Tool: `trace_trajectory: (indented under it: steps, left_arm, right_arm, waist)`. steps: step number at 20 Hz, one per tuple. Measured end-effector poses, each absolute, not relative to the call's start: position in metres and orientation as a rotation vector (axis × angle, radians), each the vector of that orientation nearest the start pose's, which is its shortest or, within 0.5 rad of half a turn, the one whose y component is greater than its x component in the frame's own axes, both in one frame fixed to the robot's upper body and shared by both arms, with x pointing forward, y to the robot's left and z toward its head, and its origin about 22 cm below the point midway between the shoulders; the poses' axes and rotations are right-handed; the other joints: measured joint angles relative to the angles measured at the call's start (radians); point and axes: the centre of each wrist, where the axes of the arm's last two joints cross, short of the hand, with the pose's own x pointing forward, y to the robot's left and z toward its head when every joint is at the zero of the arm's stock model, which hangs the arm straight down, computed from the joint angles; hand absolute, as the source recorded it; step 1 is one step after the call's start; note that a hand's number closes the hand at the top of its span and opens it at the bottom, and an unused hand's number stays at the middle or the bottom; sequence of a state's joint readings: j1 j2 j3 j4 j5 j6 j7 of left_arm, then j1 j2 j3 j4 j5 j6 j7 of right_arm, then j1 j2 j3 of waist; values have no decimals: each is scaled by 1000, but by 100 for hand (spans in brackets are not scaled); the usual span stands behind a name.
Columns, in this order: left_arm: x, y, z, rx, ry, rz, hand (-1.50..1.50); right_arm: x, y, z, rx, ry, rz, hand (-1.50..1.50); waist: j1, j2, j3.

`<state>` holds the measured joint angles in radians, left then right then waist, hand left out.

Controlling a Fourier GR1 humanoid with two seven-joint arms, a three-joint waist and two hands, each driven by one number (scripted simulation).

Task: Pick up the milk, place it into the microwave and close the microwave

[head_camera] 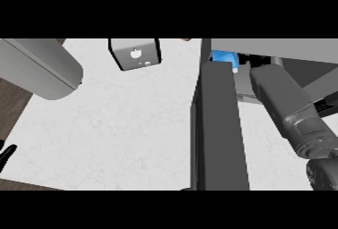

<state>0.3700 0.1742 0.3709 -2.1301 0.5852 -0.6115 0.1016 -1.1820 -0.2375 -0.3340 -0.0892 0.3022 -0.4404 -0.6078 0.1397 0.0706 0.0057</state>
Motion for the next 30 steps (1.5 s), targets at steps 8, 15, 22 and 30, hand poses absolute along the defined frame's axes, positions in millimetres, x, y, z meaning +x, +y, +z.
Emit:
trace_trajectory:
  steps: [8,15,22,30]
  left_arm:
    - [125,327,77,-376,-1823,-193,-150]
    - [134,310,61,-507,-1766,-287,-150]
    - [144,286,41,-574,-1685,-389,-150]
    - [170,259,23,-543,-1662,-464,150]
  right_arm:
    - [449,-237,56,-479,-1855,241,-150]
    - [434,-246,27,-183,-1863,193,-150]
    - [409,-244,-17,94,-1836,95,-150]
    - [363,-231,-80,235,-1767,62,-150]
  waist:
    - [-38,-25,-2]
    - [-73,-39,-3]
    - [-108,-57,-4]
    - [-148,-75,-6]
